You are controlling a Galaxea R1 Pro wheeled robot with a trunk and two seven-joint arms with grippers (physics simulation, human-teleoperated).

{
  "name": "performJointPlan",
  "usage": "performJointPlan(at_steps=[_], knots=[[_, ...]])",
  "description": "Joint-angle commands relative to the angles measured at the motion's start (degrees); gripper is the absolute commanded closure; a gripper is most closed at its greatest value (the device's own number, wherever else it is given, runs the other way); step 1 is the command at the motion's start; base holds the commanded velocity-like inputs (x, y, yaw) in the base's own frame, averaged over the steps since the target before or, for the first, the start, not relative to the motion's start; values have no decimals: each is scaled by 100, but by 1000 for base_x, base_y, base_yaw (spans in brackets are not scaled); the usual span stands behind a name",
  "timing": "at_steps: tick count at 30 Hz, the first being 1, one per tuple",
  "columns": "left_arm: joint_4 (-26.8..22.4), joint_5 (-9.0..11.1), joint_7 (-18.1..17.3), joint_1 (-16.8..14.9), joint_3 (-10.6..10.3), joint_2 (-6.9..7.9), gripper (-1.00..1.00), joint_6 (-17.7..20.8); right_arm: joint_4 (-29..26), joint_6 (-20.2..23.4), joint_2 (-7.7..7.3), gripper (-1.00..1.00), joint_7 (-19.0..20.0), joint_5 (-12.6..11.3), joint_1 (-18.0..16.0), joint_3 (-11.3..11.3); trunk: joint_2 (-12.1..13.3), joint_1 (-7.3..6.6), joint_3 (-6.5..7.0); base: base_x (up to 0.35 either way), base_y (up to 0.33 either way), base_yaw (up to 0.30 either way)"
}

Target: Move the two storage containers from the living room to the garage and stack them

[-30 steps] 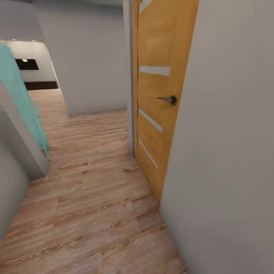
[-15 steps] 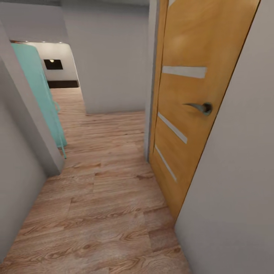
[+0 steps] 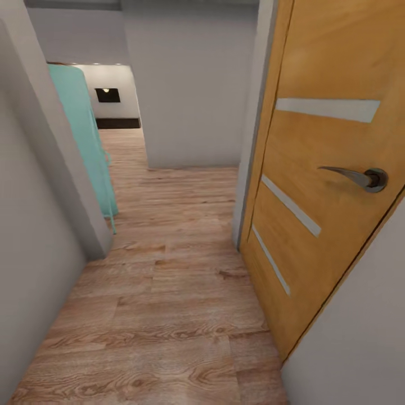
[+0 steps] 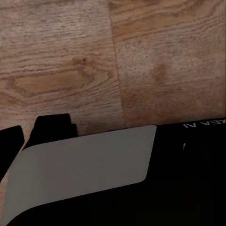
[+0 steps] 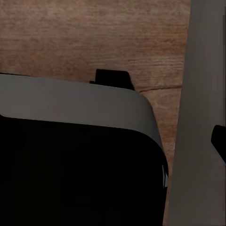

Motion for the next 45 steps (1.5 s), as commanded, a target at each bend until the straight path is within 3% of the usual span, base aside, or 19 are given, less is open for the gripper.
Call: performJointPlan(at_steps=[1,18,45], knots=[[7,22,-11,-4,-31,0,-100,-23,16,-28,3,-100,-4,-54,-5,48,-2,3,-5,314,0,12],[7,22,-11,-4,-31,0,-100,-10,16,-25,3,-100,3,-50,-5,48,-2,3,-5,319,15,1],[7,27,-11,-4,-22,34,-100,3,16,-17,14,-100,3,-48,-5,48,-2,3,-5,261,229,0]])
